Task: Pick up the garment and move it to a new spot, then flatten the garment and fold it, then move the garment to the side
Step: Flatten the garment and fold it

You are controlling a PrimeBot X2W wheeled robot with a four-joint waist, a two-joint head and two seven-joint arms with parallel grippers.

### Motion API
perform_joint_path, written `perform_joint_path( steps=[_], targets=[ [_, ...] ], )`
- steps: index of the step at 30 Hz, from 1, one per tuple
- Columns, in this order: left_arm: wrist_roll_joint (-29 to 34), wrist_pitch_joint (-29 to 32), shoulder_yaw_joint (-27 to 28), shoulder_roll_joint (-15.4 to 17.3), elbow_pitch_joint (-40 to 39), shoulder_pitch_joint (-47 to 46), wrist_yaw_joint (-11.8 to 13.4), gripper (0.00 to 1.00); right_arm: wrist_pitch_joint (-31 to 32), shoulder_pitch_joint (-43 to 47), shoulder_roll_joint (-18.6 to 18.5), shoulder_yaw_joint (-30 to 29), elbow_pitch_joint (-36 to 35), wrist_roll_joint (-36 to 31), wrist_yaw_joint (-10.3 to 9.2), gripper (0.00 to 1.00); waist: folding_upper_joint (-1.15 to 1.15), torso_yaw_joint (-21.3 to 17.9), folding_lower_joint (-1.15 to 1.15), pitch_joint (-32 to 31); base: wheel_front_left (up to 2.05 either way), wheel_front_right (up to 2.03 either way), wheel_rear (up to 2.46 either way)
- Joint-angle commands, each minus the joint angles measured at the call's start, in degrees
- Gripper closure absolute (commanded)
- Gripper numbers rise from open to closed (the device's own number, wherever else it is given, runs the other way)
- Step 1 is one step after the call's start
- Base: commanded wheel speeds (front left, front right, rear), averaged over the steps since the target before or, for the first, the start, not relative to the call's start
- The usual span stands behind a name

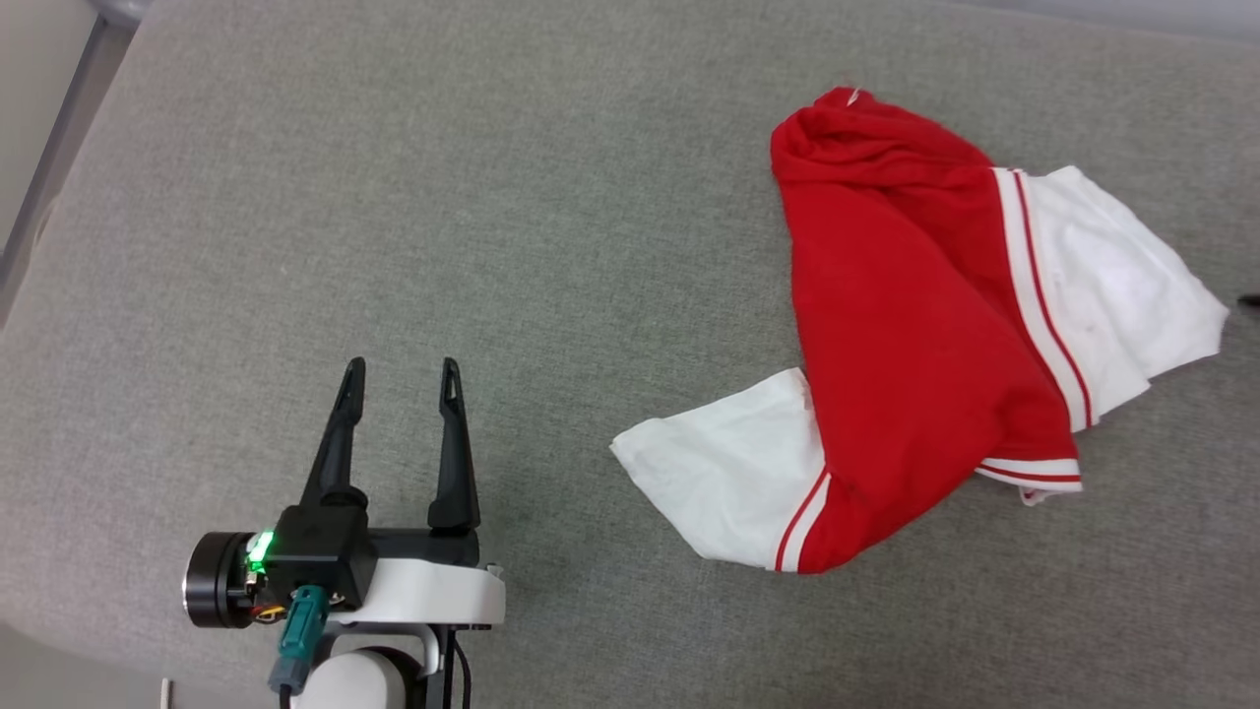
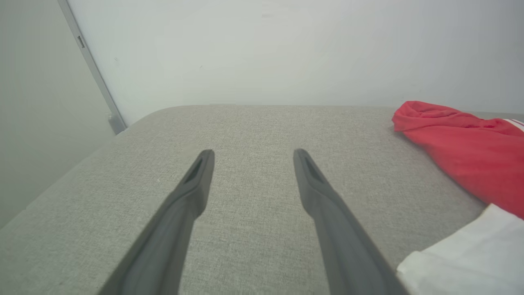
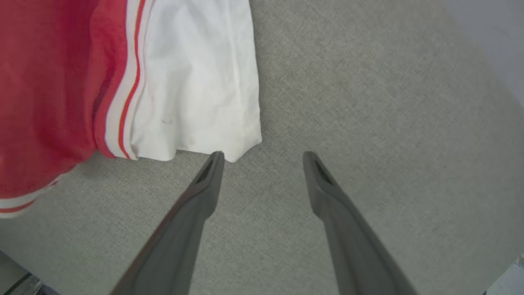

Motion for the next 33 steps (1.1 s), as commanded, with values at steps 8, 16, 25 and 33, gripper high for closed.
perform_joint_path(
  steps=[8,16,25,33],
  targets=[
    [-0.85,-0.14,-1.31,-0.05,-0.42,-2.05,1.37,0.0,3.13,6.21,4.47,-0.1,5.17,-4.31,-0.06,0.0,0.0,2.76,0.01,3.59,0.0,0.0,0.0],
    [-0.5,-0.14,-1.35,-0.04,-0.4,-2.18,2.06,0.0,2.51,12.12,7.37,0.18,7.9,-6.21,-0.06,1.0,0.0,2.75,0.01,4.03,0.0,0.0,0.0],
    [0.47,-0.14,-0.31,-0.02,0.5,-0.98,1.42,0.0,-2.39,12.09,7.27,-3.82,4.53,-5.79,-0.05,1.0,0.0,0.37,0.01,0.63,0.0,0.0,0.0],
    [1.35,-0.14,1.71,0.4,1.35,2.8,0.72,0.0,-9.49,19.01,3.03,-7.48,-4.18,-3.72,-0.05,1.0,0.0,-3.14,0.01,-6.91,0.0,0.0,0.0]
  ],
)
